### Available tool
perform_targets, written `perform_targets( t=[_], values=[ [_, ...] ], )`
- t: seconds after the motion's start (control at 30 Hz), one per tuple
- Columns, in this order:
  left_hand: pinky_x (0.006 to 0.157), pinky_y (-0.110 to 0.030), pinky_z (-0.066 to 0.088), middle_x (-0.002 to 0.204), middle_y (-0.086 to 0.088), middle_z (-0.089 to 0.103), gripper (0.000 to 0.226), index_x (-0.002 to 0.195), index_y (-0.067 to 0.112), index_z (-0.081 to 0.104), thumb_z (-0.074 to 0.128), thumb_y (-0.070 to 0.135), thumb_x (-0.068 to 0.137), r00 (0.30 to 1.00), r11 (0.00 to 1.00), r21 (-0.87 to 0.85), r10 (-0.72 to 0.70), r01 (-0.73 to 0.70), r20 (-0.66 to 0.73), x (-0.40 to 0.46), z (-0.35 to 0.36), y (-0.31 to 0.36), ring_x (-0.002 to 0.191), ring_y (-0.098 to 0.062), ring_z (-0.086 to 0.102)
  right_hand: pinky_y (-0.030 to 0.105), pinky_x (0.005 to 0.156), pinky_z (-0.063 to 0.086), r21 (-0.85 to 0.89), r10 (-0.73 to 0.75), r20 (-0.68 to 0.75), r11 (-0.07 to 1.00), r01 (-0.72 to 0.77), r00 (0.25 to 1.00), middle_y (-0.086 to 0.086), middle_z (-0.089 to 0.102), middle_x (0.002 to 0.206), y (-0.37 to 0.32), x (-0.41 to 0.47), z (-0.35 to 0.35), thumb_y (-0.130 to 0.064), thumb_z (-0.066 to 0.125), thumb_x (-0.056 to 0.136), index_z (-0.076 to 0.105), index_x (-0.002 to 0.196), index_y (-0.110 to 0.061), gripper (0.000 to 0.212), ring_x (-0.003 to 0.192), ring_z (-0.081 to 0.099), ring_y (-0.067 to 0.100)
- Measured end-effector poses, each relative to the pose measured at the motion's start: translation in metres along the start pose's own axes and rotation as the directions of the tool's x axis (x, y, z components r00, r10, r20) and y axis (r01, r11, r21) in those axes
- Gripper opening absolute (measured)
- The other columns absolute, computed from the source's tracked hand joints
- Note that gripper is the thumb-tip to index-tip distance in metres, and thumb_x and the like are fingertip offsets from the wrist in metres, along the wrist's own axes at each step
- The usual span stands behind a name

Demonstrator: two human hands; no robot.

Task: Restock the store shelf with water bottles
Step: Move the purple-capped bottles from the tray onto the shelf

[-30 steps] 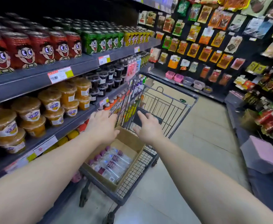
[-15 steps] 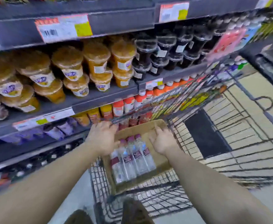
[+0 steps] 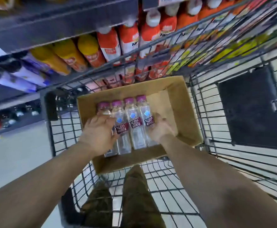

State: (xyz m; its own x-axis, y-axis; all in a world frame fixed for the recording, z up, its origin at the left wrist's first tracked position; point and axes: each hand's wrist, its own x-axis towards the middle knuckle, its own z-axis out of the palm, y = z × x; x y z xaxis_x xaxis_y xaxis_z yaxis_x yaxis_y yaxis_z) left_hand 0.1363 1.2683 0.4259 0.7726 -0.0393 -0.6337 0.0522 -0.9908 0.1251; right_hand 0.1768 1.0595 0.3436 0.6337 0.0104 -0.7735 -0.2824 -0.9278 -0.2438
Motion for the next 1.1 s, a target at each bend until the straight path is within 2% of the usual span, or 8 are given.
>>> perform_targets(
  t=[0.27, 0.5, 0.6, 0.8, 0.87, 0.97, 1.07, 1.1],
  values=[
    [0.114, -0.042, 0.027, 0.151, -0.004, 0.039, 0.063, 0.147, 0.026, 0.035, 0.053, 0.05, 0.091, 0.999, 0.998, -0.053, -0.043, 0.044, 0.024, 0.009, 0.028, -0.011, 0.137, -0.028, 0.035, 0.041, 0.088, 0.055, 0.107, 0.024, 0.036, 0.994, -0.028, 0.999, 0.01, 0.062, 0.115, 0.011, 0.035, 0.033, -0.06, 0.055, 0.086, 0.011, 0.15, -0.026, 0.085, 0.101, 0.063, 0.03],
    [0.115, -0.039, 0.026, 0.149, -0.002, 0.04, 0.061, 0.146, 0.025, 0.035, 0.053, 0.047, 0.092, 0.999, 0.997, -0.075, -0.029, 0.03, 0.024, 0.015, 0.031, -0.012, 0.137, -0.024, 0.035, 0.033, 0.076, 0.053, 0.13, -0.006, -0.027, 0.991, 0.01, 1.0, -0.002, 0.066, 0.101, 0.01, 0.041, 0.034, -0.043, 0.069, 0.078, 0.043, 0.128, -0.016, 0.062, 0.093, 0.064, 0.022],
    [0.115, -0.039, 0.027, 0.149, -0.003, 0.042, 0.061, 0.146, 0.024, 0.037, 0.054, 0.045, 0.091, 1.0, 0.993, -0.117, -0.01, 0.013, 0.023, 0.015, 0.033, -0.008, 0.137, -0.026, 0.036, 0.026, 0.065, 0.044, 0.154, -0.015, -0.065, 0.988, 0.024, 0.998, -0.008, 0.059, 0.085, 0.011, 0.03, 0.027, -0.043, 0.07, 0.077, 0.048, 0.118, -0.017, 0.052, 0.078, 0.057, 0.017],
    [0.113, -0.037, 0.032, 0.152, -0.008, 0.038, 0.065, 0.148, 0.023, 0.033, 0.052, 0.051, 0.093, 0.991, 0.947, -0.316, -0.017, 0.059, 0.133, 0.022, 0.026, 0.015, 0.138, -0.028, 0.037, 0.027, 0.068, 0.045, 0.183, -0.072, -0.113, 0.979, 0.092, 0.991, -0.008, 0.059, 0.081, 0.007, -0.008, 0.002, -0.044, 0.068, 0.078, 0.043, 0.11, -0.023, 0.046, 0.08, 0.058, 0.018],
    [0.109, -0.035, 0.038, 0.151, -0.006, 0.041, 0.073, 0.149, 0.022, 0.033, 0.056, 0.057, 0.088, 0.977, 0.821, -0.545, -0.068, 0.17, 0.202, 0.027, 0.02, 0.023, 0.131, -0.025, 0.047, 0.026, 0.067, 0.049, 0.222, -0.107, -0.093, 0.967, 0.125, 0.99, -0.011, 0.061, 0.081, -0.003, -0.027, -0.006, -0.042, 0.069, 0.079, 0.041, 0.109, -0.027, 0.044, 0.078, 0.062, 0.013],
    [0.104, -0.034, 0.044, 0.133, 0.008, 0.054, 0.084, 0.141, 0.024, 0.044, 0.069, 0.065, 0.073, 0.952, 0.484, -0.822, -0.093, 0.299, 0.292, 0.027, 0.009, 0.03, 0.119, -0.018, 0.055, 0.025, 0.072, 0.049, 0.278, -0.204, -0.098, 0.934, 0.224, 0.974, -0.012, 0.064, 0.089, -0.025, -0.055, -0.01, -0.032, 0.071, 0.077, 0.048, 0.113, -0.027, 0.042, 0.083, 0.063, 0.012],
    [0.079, -0.025, 0.053, 0.102, 0.002, 0.072, 0.029, 0.105, 0.025, 0.065, 0.077, 0.033, 0.08, 0.949, 0.19, -0.93, -0.076, 0.314, 0.305, 0.022, 0.008, 0.023, 0.099, -0.022, 0.066, 0.032, 0.083, 0.052, 0.277, -0.34, -0.145, 0.888, 0.368, 0.929, -0.004, 0.067, 0.105, -0.042, -0.071, 0.001, -0.035, 0.073, 0.076, 0.051, 0.12, -0.025, 0.051, 0.096, 0.064, 0.019],
    [0.079, -0.029, 0.054, 0.101, -0.002, 0.074, 0.031, 0.104, 0.022, 0.067, 0.08, 0.029, 0.076, 0.952, 0.173, -0.938, -0.1, 0.302, 0.288, 0.02, 0.008, 0.017, 0.1, -0.027, 0.068, 0.035, 0.087, 0.052, 0.292, -0.373, -0.112, 0.873, 0.39, 0.921, -0.004, 0.066, 0.112, -0.044, -0.07, 0.005, -0.037, 0.074, 0.076, 0.049, 0.126, -0.026, 0.057, 0.1, 0.064, 0.02]
  ],
)
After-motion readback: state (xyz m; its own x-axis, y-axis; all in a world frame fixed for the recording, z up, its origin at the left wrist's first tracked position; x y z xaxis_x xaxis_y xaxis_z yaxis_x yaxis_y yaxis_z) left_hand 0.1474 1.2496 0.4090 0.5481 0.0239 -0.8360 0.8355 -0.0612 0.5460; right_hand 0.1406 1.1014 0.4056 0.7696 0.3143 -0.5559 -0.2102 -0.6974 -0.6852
